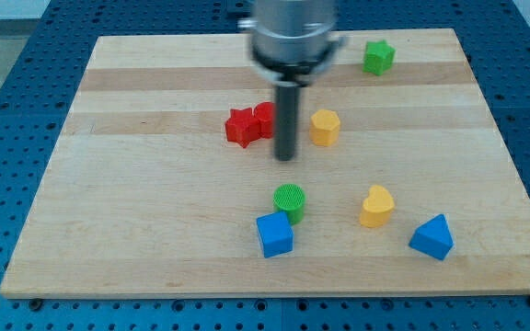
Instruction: Push green circle above yellow hexagon
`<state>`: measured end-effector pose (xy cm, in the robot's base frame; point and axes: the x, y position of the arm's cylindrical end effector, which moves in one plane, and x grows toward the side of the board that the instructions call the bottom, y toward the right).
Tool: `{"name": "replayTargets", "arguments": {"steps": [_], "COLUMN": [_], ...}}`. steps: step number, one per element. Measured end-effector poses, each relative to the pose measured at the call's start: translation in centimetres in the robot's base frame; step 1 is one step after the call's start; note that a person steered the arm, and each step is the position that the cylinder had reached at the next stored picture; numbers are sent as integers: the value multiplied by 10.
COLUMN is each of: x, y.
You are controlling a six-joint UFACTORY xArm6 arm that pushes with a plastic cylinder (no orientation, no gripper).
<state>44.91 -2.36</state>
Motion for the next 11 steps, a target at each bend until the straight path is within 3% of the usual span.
{"name": "replayTargets", "arguments": {"steps": [1,3,6,8,11], "x": [66,91,77,10,44], "y": [-50,33,122,144,148]}}
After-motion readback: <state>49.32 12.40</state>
